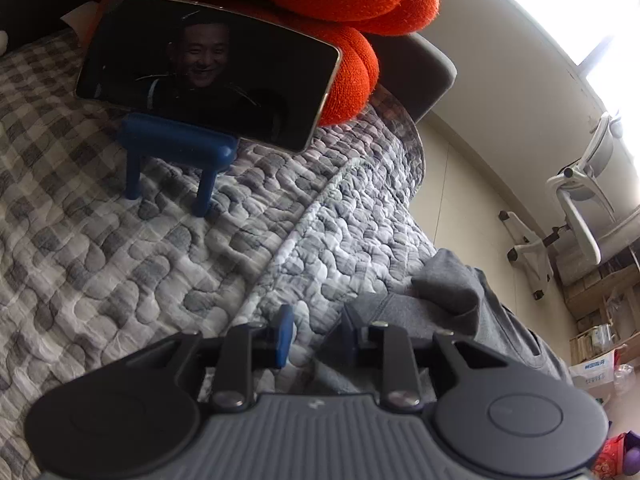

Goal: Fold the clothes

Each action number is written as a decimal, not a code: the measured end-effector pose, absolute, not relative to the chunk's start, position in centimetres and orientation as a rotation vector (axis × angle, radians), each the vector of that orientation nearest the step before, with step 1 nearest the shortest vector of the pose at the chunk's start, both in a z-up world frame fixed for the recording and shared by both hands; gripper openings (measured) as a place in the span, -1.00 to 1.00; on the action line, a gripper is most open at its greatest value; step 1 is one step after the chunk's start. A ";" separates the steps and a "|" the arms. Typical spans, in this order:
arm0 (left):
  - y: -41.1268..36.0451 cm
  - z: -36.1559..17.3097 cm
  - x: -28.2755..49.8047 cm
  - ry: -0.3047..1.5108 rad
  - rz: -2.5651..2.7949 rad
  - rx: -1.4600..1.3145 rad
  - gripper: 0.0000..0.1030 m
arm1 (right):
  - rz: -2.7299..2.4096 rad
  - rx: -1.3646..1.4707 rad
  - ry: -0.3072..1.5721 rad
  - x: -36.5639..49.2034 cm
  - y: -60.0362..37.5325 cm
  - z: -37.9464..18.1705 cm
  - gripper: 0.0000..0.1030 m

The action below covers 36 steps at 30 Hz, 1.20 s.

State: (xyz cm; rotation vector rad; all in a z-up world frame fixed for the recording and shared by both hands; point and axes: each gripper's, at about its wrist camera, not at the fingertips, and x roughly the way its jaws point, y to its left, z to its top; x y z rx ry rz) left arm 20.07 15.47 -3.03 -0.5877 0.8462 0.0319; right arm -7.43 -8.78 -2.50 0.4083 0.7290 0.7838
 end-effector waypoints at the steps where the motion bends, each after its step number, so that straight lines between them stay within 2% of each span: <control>1: 15.7 -3.0 19.9 0.844 0.026 -0.602 -0.38 | 0.790 0.373 0.747 -7.8 -7.9 -3.0 -0.74; 6: 15.7 -2.9 19.4 0.838 -0.011 -0.595 -0.38 | 0.787 0.269 0.832 -7.8 -5.0 -5.1 -0.73; 7: 15.6 -2.9 19.3 0.836 -0.023 -0.593 -0.36 | 0.788 0.263 0.852 -7.5 -4.8 -5.4 -0.64; 10: 16.0 -3.1 19.1 0.830 -0.046 -0.615 -0.30 | 0.793 0.264 0.899 -7.0 -4.7 -5.2 -0.61; 12: 16.4 -3.3 19.1 0.826 -0.055 -0.646 -0.30 | 0.790 0.232 0.863 -6.5 -5.1 -3.2 -0.55; 13: 16.6 -3.5 19.1 0.824 -0.068 -0.671 -0.30 | 0.780 0.219 0.828 -6.0 -5.6 -1.8 -0.32; 15: 16.5 -3.8 19.3 0.829 -0.096 -0.696 -0.30 | 0.741 0.216 0.760 -4.0 -7.1 1.1 -0.05; 21: 15.5 -4.3 20.4 0.826 -0.122 -0.742 -0.27 | 0.561 0.160 0.720 5.7 -10.2 6.1 -0.05; 23: 14.9 -4.3 20.7 0.827 -0.128 -0.720 -0.47 | 0.511 0.109 0.716 9.1 -10.2 6.7 -0.05; 24: 14.5 -4.3 20.8 0.832 -0.126 -0.701 -0.84 | 0.493 0.080 0.707 10.7 -10.1 6.9 -0.05; 25: 14.2 -4.2 20.9 0.836 -0.125 -0.683 -0.99 | 0.482 0.051 0.694 12.1 -9.9 7.1 -0.05; 31: 13.4 -3.4 19.5 0.863 -0.118 -0.664 -1.00 | 0.498 -0.035 0.660 20.4 -7.0 6.9 -0.05; 36: 13.1 -3.5 19.0 0.914 -0.140 -0.752 -1.00 | 0.534 -0.069 0.732 26.3 -3.8 5.4 -0.05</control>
